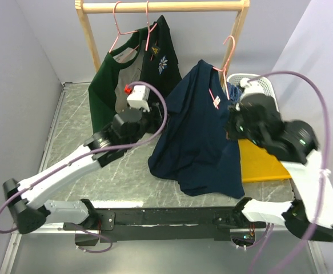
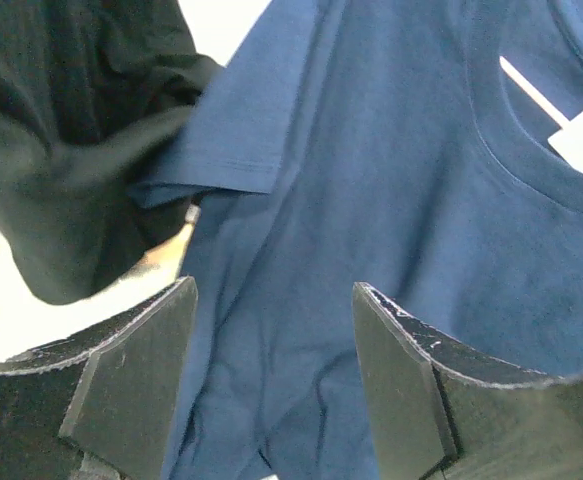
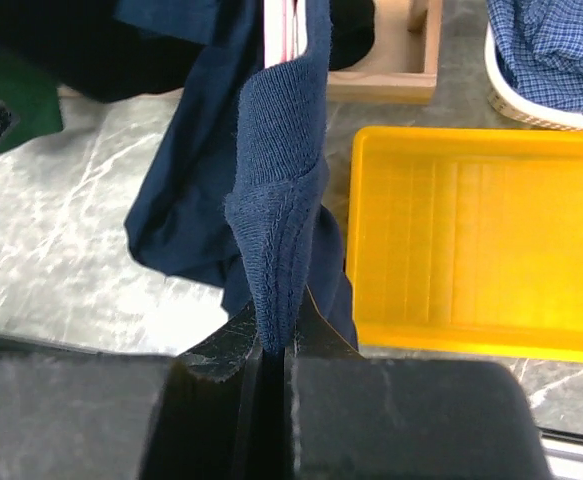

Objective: Place the t-shirt on the hanger
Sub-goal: Place the hanger at the clothesline.

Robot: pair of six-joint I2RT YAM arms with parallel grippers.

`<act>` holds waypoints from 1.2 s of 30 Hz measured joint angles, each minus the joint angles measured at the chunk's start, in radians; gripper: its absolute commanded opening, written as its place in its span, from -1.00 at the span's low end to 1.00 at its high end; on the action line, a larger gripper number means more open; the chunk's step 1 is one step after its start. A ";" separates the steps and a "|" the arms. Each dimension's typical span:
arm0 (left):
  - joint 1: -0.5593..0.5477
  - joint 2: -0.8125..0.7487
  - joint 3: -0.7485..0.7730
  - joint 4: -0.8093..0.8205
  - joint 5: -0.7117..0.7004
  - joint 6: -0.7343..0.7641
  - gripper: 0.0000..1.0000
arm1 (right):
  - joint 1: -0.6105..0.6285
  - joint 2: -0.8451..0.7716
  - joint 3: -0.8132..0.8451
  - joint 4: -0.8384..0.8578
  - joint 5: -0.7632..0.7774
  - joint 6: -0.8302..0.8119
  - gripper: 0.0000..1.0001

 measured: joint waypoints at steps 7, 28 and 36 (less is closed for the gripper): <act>0.092 0.158 0.048 0.102 0.069 -0.013 0.34 | -0.105 0.103 0.042 0.044 -0.074 -0.058 -1.00; 0.260 0.246 0.074 0.145 0.089 -0.051 -0.04 | -0.245 0.477 0.495 0.064 -0.170 -0.171 -1.00; 0.262 0.233 0.065 0.145 0.114 -0.051 -0.03 | -0.249 0.482 0.506 0.114 -0.141 -0.180 -1.00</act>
